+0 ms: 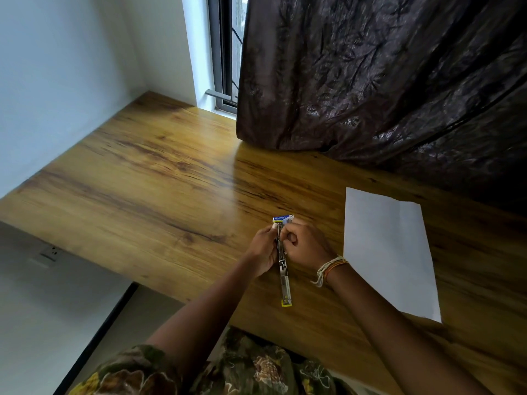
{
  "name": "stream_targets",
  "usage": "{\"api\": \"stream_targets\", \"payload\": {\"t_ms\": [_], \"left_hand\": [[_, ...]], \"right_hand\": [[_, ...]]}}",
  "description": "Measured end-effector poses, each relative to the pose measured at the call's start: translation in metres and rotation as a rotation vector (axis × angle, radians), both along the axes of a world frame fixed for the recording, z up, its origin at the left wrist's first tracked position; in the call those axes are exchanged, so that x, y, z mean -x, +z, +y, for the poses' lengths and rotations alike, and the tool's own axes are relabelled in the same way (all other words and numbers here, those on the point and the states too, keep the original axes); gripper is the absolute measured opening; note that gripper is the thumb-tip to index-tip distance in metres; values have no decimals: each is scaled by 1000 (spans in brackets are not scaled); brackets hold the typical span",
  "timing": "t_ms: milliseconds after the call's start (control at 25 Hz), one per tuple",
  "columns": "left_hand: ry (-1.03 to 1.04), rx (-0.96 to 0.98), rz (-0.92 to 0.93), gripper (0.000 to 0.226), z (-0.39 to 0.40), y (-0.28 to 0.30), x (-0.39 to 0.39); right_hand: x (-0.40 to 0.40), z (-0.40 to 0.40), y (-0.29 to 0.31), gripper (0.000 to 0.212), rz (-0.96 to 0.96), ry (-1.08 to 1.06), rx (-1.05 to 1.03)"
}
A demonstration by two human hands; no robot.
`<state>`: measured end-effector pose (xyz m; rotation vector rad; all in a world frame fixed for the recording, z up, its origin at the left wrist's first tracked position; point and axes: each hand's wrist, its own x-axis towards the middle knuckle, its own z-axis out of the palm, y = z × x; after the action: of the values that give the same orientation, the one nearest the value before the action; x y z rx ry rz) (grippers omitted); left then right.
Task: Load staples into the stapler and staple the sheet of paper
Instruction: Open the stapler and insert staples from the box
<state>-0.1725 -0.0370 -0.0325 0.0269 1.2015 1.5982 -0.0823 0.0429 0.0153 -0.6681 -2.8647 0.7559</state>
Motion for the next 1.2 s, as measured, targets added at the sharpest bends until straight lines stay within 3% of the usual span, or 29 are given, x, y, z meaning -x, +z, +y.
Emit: {"api": "stream_targets", "payload": {"t_ms": [400,760,1200], "left_hand": [[5,13,-9,33,0,4,1],[3,-3,-69,35,-2,10,1],[-58,-24,-92,34,-7,14,2]], "right_hand": [[-11,-3,9,14,108,65,-9],[-26,-15,-6,39,298,-318,670],[-43,-44,-13,40,371,-478,835]]}}
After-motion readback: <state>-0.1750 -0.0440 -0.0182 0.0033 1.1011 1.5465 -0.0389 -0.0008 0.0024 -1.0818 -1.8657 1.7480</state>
